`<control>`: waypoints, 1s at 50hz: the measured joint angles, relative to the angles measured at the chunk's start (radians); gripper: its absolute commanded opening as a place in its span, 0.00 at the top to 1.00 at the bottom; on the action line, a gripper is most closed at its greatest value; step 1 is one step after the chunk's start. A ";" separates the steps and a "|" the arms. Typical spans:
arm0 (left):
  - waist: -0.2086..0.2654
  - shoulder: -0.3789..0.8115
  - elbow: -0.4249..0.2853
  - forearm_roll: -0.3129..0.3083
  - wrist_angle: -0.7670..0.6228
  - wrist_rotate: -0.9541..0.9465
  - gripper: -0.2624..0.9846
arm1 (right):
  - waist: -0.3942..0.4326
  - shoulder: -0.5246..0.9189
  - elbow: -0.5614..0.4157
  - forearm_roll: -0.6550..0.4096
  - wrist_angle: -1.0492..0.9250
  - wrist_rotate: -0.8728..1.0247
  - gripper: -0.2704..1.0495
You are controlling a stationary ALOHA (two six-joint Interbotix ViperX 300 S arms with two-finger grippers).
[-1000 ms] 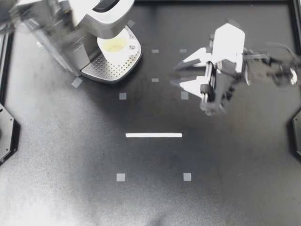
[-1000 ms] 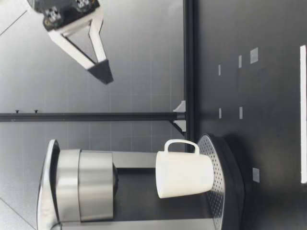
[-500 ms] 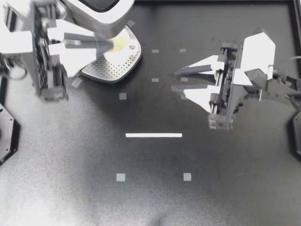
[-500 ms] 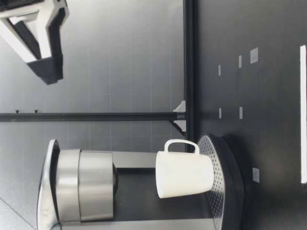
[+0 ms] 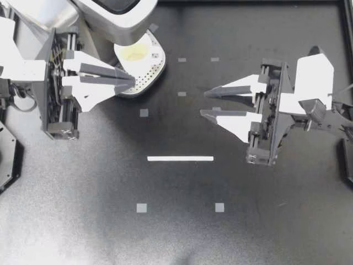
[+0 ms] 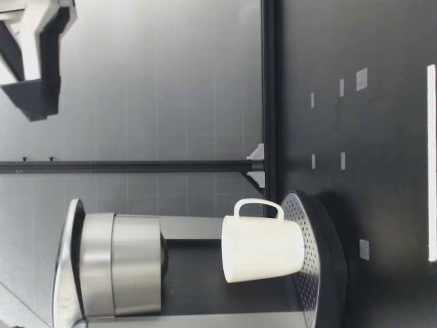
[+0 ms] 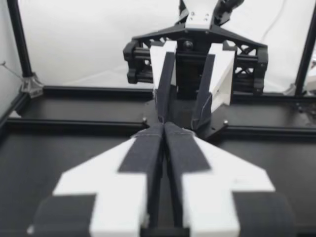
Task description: Place the coffee capsule inside the capsule container, then place the cup onto the center of the cup tray.
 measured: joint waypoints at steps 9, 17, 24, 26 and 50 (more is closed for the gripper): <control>0.000 0.000 0.006 0.000 -0.012 0.000 0.70 | 0.006 -0.008 0.000 0.000 -0.023 0.003 0.46; -0.002 0.003 0.009 0.002 -0.035 0.000 0.70 | 0.006 -0.015 0.000 -0.003 -0.029 0.003 0.46; 0.000 0.003 0.009 0.000 -0.037 0.000 0.69 | 0.006 -0.026 0.000 -0.006 -0.029 0.003 0.46; 0.000 0.006 0.009 0.000 -0.041 0.000 0.69 | 0.008 -0.028 0.000 -0.006 -0.029 0.003 0.46; 0.000 0.023 0.012 0.000 -0.083 0.009 0.69 | 0.008 -0.035 0.000 -0.011 -0.034 0.002 0.46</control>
